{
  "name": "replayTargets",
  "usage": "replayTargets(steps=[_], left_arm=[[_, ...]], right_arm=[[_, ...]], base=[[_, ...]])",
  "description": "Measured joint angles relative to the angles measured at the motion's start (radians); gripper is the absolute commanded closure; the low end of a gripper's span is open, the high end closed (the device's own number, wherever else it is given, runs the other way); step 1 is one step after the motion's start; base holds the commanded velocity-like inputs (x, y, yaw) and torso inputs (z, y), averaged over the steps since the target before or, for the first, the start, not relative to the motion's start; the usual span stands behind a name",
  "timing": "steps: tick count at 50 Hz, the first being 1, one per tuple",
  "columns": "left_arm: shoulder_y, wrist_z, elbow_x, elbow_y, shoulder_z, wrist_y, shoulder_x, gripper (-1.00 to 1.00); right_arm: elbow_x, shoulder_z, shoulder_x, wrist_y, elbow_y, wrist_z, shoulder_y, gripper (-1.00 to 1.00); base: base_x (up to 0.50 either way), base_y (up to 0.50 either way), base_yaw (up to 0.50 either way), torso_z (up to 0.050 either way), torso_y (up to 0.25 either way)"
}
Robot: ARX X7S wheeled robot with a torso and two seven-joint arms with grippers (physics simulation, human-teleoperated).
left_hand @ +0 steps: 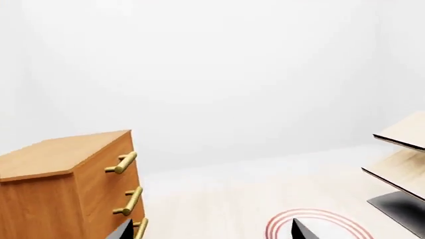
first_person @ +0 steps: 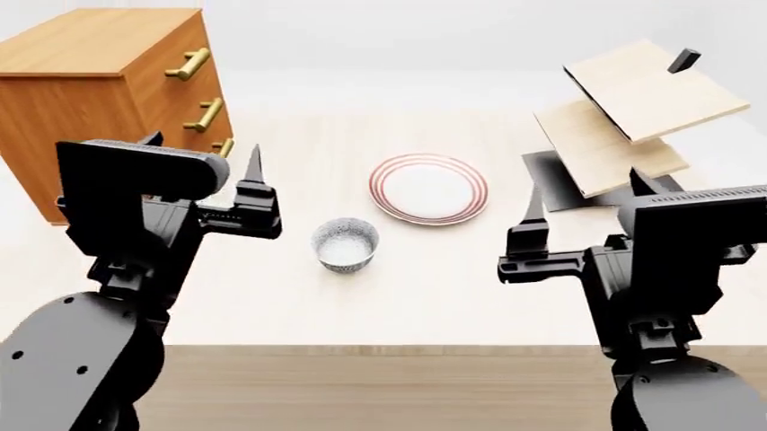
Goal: Open the top drawer of the cabinet and put the bowl in it.
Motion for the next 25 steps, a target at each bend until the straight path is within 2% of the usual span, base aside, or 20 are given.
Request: replayTargets(steps=[10, 25], left_arm=[[-0.121, 0.000, -0.033, 0.028, -0.007, -0.121, -0.016, -1.00], [-0.186, -0.002, -0.052, 0.034, -0.006, -0.173, -0.030, -1.00]], right_arm=[[0.026, 0.012, 0.010, 0.125, -0.048, -0.012, 0.092, -1.00], [0.050, 0.025, 0.018, 0.191, -0.075, -0.016, 0.147, -1.00]], base=[[0.50, 0.00, 0.00, 0.000, 0.000], [0.50, 0.00, 0.00, 0.000, 0.000]])
